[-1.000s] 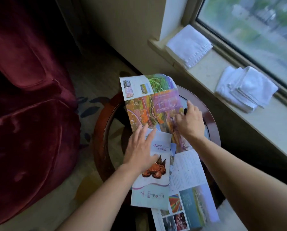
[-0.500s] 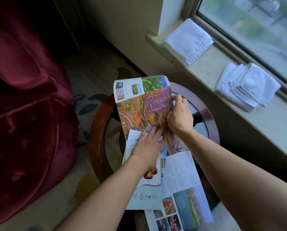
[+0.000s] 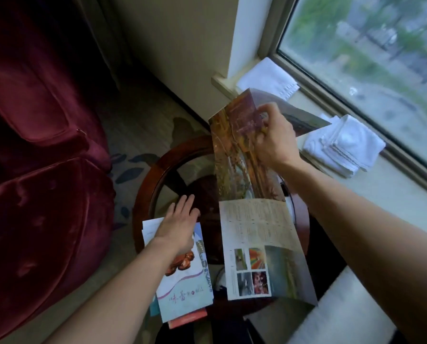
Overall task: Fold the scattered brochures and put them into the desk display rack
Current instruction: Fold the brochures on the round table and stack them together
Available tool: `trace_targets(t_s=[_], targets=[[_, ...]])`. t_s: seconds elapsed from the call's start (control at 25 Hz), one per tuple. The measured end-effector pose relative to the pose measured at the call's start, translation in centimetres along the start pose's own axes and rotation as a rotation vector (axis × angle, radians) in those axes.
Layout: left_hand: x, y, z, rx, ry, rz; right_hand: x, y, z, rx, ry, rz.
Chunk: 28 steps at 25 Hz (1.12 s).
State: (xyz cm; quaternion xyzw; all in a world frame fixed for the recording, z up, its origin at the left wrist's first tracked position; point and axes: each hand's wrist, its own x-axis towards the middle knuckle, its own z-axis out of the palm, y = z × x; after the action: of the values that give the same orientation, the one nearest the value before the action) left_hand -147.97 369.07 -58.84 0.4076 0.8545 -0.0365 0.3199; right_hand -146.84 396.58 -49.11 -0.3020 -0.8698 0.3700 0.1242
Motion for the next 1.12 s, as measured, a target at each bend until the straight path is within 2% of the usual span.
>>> trace_targets(t_s=[0.08, 0.16, 0.28, 0.36, 0.44, 0.56, 0.6, 0.72, 0.88, 0.96, 1.12], targets=[[0.2, 0.1, -2.8, -0.353, 0.075, -0.111, 0.1, -2.3, -2.0, 0.089, -0.084, 0.007], [0.4, -0.3, -7.4, -0.586, 0.254, -0.167, -0.3, -4.3, -3.9, 0.217, -0.161, 0.046], [-0.5, -0.9, -15.8, -0.639, 0.566, -0.088, -1.3, -6.6, -6.4, 0.364, -0.252, 0.068], [-2.0, -1.0, -21.4, -0.595, 0.711, -0.007, -1.9, -8.7, -8.1, 0.412, -0.324, 0.057], [-3.6, -0.9, -25.8, -0.521, 0.686, 0.032, -2.3, -11.1, -9.5, 0.414, -0.403, 0.038], [-5.6, -1.2, -29.5, -0.556, 0.379, 0.034, -2.6, -14.5, -11.1, 0.395, -0.474, 0.012], [-6.1, -1.3, -29.7, -0.588, 0.337, 0.035, -2.8, -15.2, -11.2, 0.390, -0.479, 0.003], [-7.8, -1.8, -29.9, -0.603, 0.466, 0.028, -3.4, -16.3, -11.2, 0.335, -0.488, 0.034], [-9.6, -3.3, -30.2, -0.559, 0.604, -0.060, -4.5, -13.9, -10.0, 0.083, -0.589, 0.107], [-10.2, -4.0, -30.2, -0.456, 0.602, -0.067, -5.2, -12.0, -9.2, -0.018, -0.572, 0.163], [-10.6, -3.3, -28.8, -0.428, 0.531, -0.002, -5.9, -11.2, -7.4, 0.066, -0.538, 0.235]])
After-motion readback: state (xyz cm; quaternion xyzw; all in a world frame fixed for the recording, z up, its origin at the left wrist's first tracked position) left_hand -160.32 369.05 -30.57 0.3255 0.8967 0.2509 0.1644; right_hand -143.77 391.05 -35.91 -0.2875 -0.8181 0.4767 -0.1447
